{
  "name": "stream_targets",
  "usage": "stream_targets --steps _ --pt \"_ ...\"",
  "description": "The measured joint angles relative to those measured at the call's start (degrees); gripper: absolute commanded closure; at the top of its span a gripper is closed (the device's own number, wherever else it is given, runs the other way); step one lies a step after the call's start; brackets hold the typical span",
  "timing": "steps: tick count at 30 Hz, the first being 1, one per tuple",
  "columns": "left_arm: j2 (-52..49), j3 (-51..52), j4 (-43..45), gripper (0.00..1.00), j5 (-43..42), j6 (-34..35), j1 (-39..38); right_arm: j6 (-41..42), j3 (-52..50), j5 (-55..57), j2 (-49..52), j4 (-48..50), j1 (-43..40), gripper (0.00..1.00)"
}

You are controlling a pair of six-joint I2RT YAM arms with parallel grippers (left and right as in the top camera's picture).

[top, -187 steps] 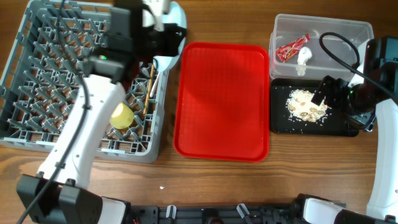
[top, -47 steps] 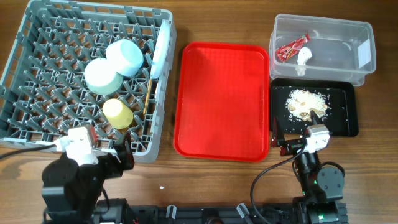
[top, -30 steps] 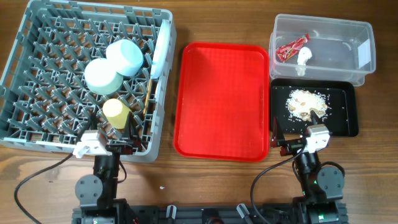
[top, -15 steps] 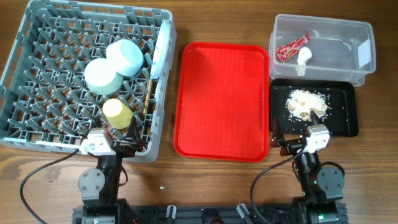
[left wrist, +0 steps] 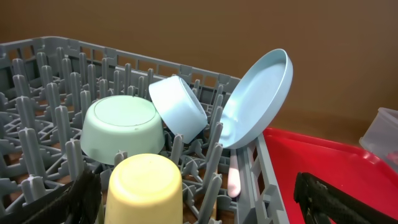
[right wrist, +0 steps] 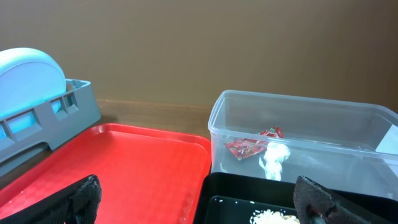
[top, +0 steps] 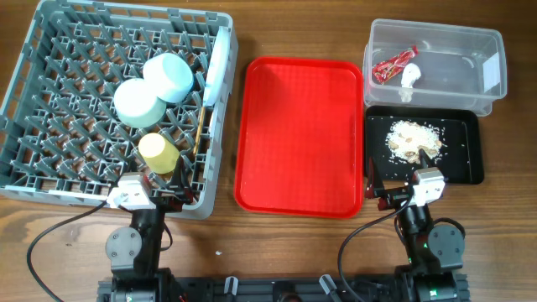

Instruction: Sort waste into correct bins and load items into the dishwasher rack

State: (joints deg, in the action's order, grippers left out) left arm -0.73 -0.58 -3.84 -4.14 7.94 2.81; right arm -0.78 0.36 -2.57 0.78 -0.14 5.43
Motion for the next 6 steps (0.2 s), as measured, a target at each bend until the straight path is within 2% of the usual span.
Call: stream_targets --steps 6 --pt "0.00 0.00 0.00 0.00 0.00 0.00 0.00 0.00 0.00 0.00 0.00 0.00 0.00 0.00"
